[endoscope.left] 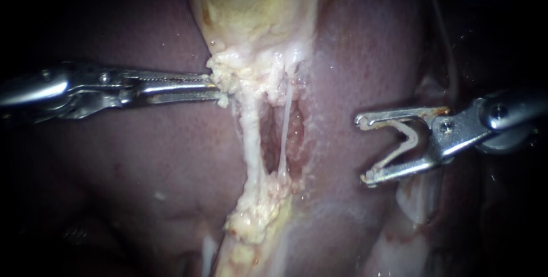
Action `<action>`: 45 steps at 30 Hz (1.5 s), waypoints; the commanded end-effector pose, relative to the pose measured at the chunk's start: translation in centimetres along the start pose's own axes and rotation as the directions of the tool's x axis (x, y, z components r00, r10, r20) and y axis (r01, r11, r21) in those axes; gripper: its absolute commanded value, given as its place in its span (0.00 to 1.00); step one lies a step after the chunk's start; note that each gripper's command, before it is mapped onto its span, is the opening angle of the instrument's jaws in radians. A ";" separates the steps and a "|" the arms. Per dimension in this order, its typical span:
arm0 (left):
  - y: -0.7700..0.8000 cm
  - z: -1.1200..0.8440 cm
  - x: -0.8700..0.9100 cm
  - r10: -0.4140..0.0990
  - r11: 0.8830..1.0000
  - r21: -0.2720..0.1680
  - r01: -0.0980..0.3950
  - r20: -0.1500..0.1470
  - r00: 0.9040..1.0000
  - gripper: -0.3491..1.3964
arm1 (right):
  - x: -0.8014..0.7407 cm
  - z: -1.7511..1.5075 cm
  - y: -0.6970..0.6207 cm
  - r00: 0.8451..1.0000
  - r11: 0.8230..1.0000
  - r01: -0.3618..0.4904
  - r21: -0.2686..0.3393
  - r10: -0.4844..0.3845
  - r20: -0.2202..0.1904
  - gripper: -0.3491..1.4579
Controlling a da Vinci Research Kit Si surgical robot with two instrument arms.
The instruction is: Grabbing gallbladder
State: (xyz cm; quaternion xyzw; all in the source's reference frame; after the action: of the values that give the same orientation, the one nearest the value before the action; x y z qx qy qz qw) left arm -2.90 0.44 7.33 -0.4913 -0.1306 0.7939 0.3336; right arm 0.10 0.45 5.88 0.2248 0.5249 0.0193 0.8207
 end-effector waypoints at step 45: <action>0.02 0.19 0.24 -0.069 0.996 0.047 0.071 -0.033 0.997 0.00 | 0.01 0.00 0.00 1.000 1.000 -0.001 0.000 0.001 0.000 0.46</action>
State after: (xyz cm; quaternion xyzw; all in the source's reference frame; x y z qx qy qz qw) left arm -3.13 0.59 7.25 -0.4865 -0.1269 0.7764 0.3801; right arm 0.10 0.46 5.87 0.2248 0.5249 0.0197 0.8207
